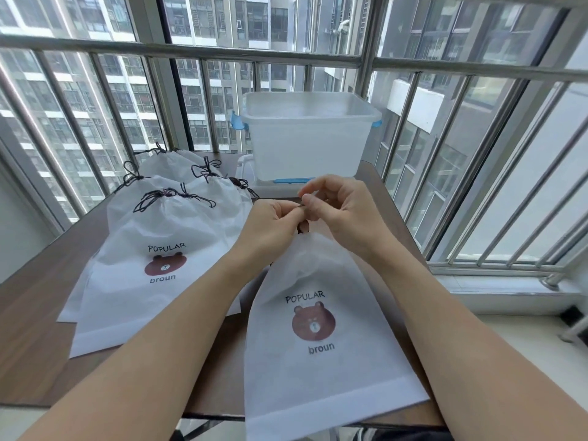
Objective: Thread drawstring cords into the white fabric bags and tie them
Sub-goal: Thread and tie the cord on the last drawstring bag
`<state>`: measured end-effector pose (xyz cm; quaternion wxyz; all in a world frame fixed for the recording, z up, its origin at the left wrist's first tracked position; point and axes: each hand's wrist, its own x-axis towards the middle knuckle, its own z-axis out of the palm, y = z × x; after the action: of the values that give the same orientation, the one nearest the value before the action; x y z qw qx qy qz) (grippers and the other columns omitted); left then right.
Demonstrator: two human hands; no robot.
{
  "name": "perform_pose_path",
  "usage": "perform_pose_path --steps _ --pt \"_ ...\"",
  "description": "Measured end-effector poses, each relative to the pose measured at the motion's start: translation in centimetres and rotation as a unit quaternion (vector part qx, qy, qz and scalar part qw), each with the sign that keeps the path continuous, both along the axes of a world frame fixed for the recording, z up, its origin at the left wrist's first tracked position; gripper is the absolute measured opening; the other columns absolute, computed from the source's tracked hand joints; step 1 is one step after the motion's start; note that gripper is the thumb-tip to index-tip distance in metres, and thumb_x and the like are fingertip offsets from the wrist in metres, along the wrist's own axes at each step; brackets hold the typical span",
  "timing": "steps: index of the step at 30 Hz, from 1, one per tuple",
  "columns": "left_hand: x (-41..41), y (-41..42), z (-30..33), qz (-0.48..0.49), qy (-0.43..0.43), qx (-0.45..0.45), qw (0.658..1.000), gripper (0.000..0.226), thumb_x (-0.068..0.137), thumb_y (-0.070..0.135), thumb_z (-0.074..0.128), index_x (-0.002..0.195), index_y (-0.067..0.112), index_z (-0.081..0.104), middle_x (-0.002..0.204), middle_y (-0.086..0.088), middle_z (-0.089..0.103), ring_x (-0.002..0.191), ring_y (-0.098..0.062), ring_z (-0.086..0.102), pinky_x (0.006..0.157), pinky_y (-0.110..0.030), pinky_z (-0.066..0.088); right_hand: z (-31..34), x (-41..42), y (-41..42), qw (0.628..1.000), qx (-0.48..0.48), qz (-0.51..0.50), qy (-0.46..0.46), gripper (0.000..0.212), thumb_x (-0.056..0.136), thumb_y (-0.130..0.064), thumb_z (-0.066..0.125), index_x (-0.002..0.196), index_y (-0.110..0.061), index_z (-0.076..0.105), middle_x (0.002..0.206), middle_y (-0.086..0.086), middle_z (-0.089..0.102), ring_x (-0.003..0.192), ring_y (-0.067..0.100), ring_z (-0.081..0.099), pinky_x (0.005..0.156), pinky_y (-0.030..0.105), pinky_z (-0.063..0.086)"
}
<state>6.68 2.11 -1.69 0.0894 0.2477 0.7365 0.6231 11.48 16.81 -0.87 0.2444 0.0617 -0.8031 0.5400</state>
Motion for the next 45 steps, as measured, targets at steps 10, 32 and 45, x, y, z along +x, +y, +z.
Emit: perform_pose_path --steps 10,32,45 --pt "0.0 0.3 0.2 0.01 -0.105 0.095 0.99 0.036 0.103 0.018 0.048 0.08 0.004 0.072 0.06 -0.003 0.06 0.038 -0.006 0.039 0.036 -0.014 0.03 0.5 1.0 0.7 0.988 -0.123 0.0 -0.09 0.021 0.086 -0.009 0.078 0.097 0.009 0.075 0.08 0.017 0.07 0.043 0.001 0.046 0.046 0.011 0.034" --pt "-0.6 0.3 -1.0 -0.062 -0.125 0.115 0.984 0.02 0.088 0.002 0.058 0.099 -0.003 0.073 0.064 -0.001 0.066 0.048 -0.01 0.051 0.045 -0.019 0.043 -1.1 0.3 0.7 0.974 -0.137 -0.031 -0.177 0.011 0.085 -0.013 0.08 0.081 -0.003 0.079 0.067 0.007 0.069 0.057 0.011 0.044 0.049 0.022 0.03" --pt "-0.9 0.7 -1.5 -0.055 -0.029 0.126 0.99 0.022 0.101 0.008 0.054 0.095 0.007 0.075 0.072 0.001 0.066 0.075 -0.012 0.061 0.073 -0.018 0.049 -0.5 0.1 2.7 0.933 -0.256 0.024 -0.252 0.032 0.091 -0.029 0.074 0.11 -0.003 0.076 0.101 0.02 0.072 0.065 0.012 0.048 0.053 0.015 0.041"
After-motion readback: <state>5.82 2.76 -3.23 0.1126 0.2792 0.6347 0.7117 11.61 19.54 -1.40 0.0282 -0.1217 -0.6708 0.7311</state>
